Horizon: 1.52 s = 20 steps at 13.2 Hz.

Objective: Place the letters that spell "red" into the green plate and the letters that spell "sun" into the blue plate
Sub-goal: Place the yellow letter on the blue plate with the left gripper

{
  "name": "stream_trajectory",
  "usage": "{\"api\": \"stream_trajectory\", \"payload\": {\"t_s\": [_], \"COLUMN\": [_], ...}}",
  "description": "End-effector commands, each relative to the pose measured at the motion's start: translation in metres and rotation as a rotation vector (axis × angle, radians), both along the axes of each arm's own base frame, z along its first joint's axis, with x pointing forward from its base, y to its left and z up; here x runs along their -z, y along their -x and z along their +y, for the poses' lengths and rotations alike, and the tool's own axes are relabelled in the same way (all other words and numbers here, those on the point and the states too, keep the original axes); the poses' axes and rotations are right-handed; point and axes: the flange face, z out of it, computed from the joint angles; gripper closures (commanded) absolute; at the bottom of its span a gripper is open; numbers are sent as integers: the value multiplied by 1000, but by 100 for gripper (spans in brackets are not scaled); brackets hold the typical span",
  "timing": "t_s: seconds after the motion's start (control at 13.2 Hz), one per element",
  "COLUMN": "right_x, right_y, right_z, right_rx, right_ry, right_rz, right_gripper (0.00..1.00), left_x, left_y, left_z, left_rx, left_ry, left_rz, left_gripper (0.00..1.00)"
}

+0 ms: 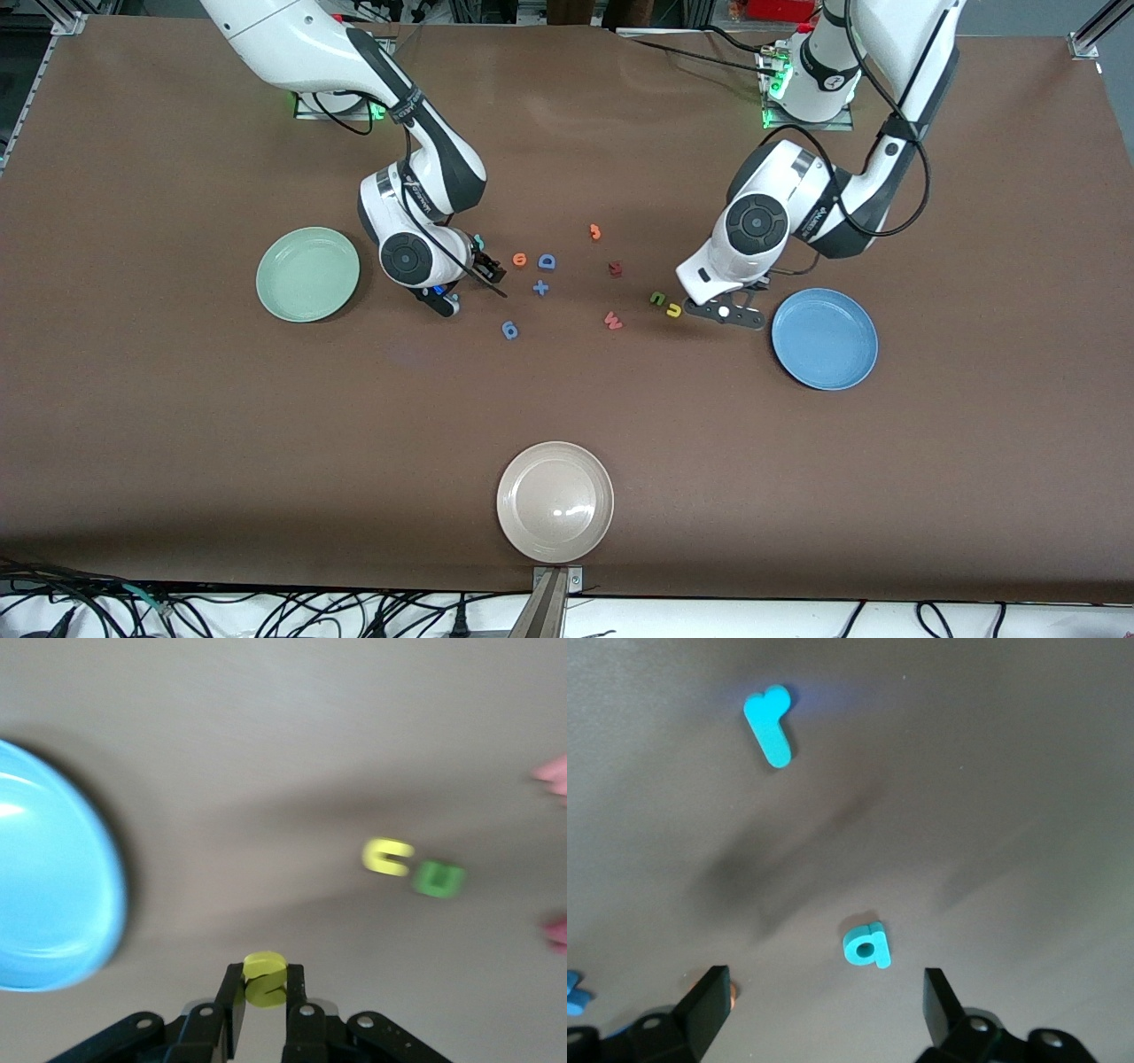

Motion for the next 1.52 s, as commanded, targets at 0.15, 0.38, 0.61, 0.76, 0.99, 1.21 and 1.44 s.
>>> {"api": "stream_trajectory", "payload": {"t_s": [0.15, 0.38, 0.61, 0.76, 0.99, 1.21, 1.44], "right_x": [11, 13, 11, 10, 6, 10, 11], "right_y": [18, 23, 24, 29, 35, 43, 42], "right_z": [-1, -4, -2, 0, 1, -5, -5], "right_rx": [34, 33, 47, 32, 32, 24, 25], "right_ry": [26, 34, 40, 44, 36, 36, 32], "right_rz": [32, 42, 40, 39, 3, -17, -33], "right_gripper": [6, 13, 29, 31, 31, 31, 31], "left_x": [0, 20, 53, 61, 60, 55, 47], "left_y": [-34, -48, -55, -55, -55, -52, -41], "left_z": [72, 116, 146, 146, 151, 142, 103], "left_rx": [99, 220, 295, 297, 285, 280, 210], "left_ry": [-52, 0, 57, 63, 63, 65, 72], "left_rz": [-3, 48, 69, 80, 79, 88, 77], "left_gripper": [93, 92, 90, 54, 0, 0, 0]}}
